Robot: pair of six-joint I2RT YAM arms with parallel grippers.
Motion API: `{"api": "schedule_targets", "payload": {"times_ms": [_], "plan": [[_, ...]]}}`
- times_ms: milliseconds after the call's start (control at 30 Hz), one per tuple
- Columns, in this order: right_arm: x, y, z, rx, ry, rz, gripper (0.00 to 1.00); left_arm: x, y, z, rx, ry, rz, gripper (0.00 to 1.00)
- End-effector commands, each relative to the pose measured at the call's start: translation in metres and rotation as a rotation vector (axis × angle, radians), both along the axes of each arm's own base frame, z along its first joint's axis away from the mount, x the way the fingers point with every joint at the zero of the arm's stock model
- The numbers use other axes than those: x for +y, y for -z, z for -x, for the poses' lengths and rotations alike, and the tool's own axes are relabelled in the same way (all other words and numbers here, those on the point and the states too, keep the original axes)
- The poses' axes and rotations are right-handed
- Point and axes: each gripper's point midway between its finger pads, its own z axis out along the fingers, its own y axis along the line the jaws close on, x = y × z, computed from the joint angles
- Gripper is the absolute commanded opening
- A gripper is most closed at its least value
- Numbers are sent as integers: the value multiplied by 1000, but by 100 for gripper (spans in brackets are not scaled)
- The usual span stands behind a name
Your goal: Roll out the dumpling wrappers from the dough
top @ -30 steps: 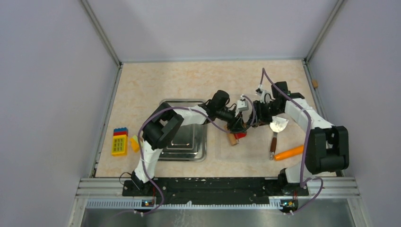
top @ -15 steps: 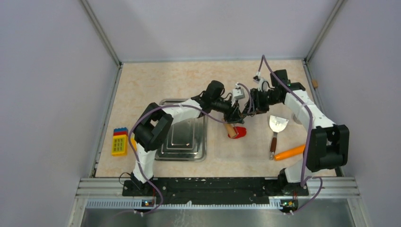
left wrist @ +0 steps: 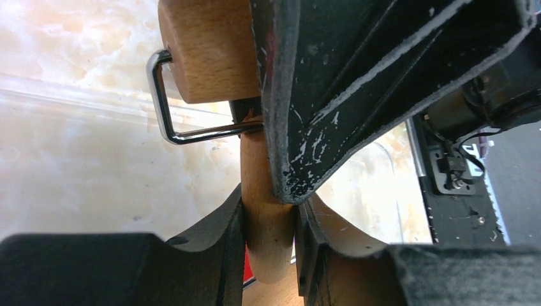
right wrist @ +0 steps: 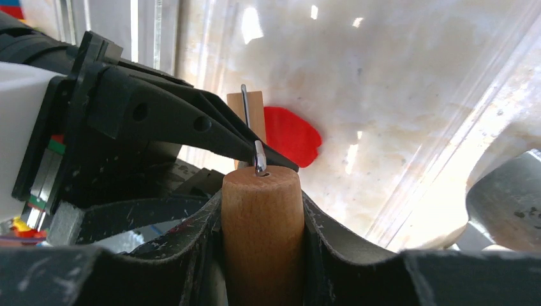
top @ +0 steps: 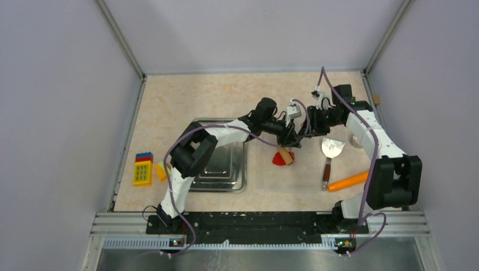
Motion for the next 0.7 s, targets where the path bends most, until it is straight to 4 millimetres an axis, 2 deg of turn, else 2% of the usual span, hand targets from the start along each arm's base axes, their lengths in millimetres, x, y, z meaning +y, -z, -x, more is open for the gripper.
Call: {"api": "schedule_targets", "payload": {"times_ms": [0, 133, 367, 667], "plan": [[-13, 30, -7, 22, 23, 83, 0, -13, 0, -21, -84, -28, 33, 0], [-20, 56, -5, 66, 23, 136, 0, -6, 28, -19, -35, -32, -20, 0], [-22, 90, 12, 123, -10, 237, 0, 15, 60, -15, -16, -42, -74, 0], [-22, 107, 20, 143, -28, 275, 0, 30, 81, -15, -14, -54, -117, 0]]}}
